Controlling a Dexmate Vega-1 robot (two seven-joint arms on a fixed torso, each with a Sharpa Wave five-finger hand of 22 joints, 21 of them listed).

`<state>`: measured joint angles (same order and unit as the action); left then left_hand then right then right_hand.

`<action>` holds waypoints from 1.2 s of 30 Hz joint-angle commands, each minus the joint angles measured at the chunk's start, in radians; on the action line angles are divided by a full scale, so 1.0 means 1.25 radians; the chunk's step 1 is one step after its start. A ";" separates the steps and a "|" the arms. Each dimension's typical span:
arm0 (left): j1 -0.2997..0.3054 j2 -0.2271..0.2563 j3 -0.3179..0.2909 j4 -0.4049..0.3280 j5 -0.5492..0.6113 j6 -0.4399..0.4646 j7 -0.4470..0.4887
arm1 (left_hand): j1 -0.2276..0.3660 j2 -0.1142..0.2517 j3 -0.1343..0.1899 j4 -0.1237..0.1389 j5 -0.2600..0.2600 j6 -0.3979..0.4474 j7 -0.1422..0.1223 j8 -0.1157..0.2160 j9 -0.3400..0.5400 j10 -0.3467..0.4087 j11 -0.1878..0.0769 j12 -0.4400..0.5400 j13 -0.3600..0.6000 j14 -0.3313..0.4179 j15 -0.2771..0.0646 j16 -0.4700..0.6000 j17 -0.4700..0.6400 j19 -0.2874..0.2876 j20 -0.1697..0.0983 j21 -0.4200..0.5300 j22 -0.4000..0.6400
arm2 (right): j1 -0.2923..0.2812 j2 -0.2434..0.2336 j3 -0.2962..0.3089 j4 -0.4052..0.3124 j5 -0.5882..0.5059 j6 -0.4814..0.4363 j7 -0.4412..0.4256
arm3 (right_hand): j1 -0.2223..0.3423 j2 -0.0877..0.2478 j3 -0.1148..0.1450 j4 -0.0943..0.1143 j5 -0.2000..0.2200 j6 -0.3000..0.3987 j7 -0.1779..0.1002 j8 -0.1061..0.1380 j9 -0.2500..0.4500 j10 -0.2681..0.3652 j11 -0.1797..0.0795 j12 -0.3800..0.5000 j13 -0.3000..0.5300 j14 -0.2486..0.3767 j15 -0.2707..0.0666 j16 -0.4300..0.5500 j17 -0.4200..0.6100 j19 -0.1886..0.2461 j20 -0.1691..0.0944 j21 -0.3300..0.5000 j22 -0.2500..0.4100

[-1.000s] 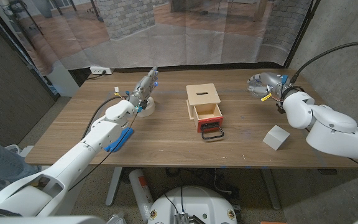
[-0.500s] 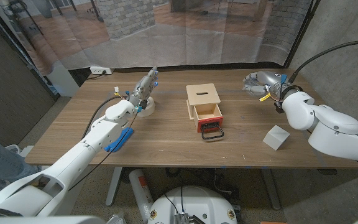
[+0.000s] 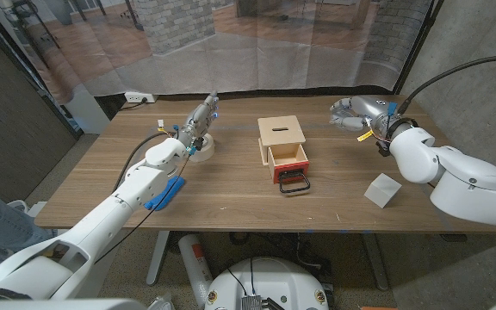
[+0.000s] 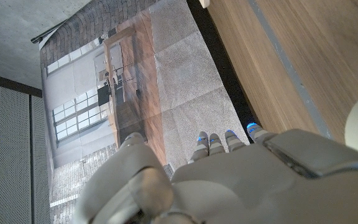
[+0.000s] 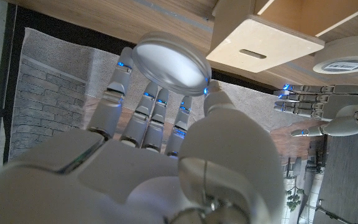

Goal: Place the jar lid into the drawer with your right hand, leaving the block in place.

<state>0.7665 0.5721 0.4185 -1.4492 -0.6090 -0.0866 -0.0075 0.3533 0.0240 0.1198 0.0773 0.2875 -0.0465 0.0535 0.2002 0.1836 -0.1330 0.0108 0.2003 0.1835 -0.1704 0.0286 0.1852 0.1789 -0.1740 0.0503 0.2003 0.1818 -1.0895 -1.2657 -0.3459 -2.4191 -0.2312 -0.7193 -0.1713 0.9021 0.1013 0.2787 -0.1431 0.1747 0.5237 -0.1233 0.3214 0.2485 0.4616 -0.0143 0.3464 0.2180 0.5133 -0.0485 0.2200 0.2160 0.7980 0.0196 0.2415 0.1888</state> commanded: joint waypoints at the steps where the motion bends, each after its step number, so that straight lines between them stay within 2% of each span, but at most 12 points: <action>1: 0.007 0.007 -0.004 -0.015 -0.001 0.002 0.005 | 0.006 0.002 -0.003 0.001 0.000 0.001 -0.002 -0.002 0.004 0.000 0.000 0.001 0.002 -0.027 -0.004 0.001 0.001 -0.105 -0.003 0.002 0.002 | -0.025 0.008 0.024 -0.008 -0.006 0.051 -0.003 | 0.012 0.000 0.004 -0.001 0.005 0.008 0.001 0.001 0.005 0.007 0.002 -0.004 0.001 0.007 -0.050 0.003 0.004 0.013 -0.012 0.002 0.002; 4: 0.008 0.008 -0.005 -0.016 -0.001 0.003 0.006 | 0.006 0.003 -0.003 0.001 0.000 0.001 -0.002 -0.002 0.004 0.001 0.000 0.001 0.002 -0.027 -0.004 0.001 0.001 -0.105 -0.003 0.003 0.002 | -0.032 0.011 0.029 -0.010 -0.009 0.059 -0.003 | 0.012 0.000 0.004 -0.001 0.005 0.009 0.001 0.001 0.005 0.008 -0.002 -0.004 0.001 0.007 -0.049 0.002 0.004 0.013 -0.012 0.001 0.002; 28: 0.012 0.011 -0.007 -0.020 -0.004 0.001 0.002 | 0.008 0.004 -0.005 0.000 -0.001 0.002 -0.004 -0.002 0.004 0.000 0.000 0.001 0.002 -0.027 -0.003 0.001 0.001 -0.105 -0.002 0.003 0.002 | -0.053 0.045 0.036 -0.021 -0.057 0.152 0.016 | 0.013 0.001 0.007 0.001 0.005 0.012 0.001 -0.001 0.006 0.013 0.001 -0.005 0.001 0.014 -0.049 0.003 0.005 0.014 -0.015 0.000 0.002; 36: 0.014 0.012 -0.008 -0.022 -0.005 0.003 0.005 | 0.009 0.004 -0.006 0.000 -0.001 0.001 -0.004 -0.002 0.004 -0.001 0.001 0.000 0.002 -0.027 -0.003 0.001 0.001 -0.105 -0.001 0.003 0.002 | -0.041 0.065 0.028 -0.008 -0.070 0.191 0.035 | 0.013 0.001 0.007 0.001 0.006 0.017 0.000 -0.001 0.007 0.014 0.000 -0.005 0.001 0.016 -0.048 0.003 0.005 0.015 -0.015 0.000 0.003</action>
<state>0.7809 0.5851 0.4103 -1.4719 -0.6132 -0.0869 -0.0036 0.3573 0.0280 0.1121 0.0782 0.2875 -0.0465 0.0535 0.2002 0.1836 -0.1329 0.0108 0.2003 0.1835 -0.1704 0.0286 0.1852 0.1768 -0.1740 0.0503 0.2003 0.1818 -1.1482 -1.2146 -0.3056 -2.4435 -0.2958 -0.5441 -0.1523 0.9061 0.1053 0.2785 -0.1432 0.1780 0.5362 -0.1251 0.3213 0.2529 0.4701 -0.0124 0.3367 0.2181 0.5238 -0.0518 0.2200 0.2160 0.7981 0.0197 0.2395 0.1883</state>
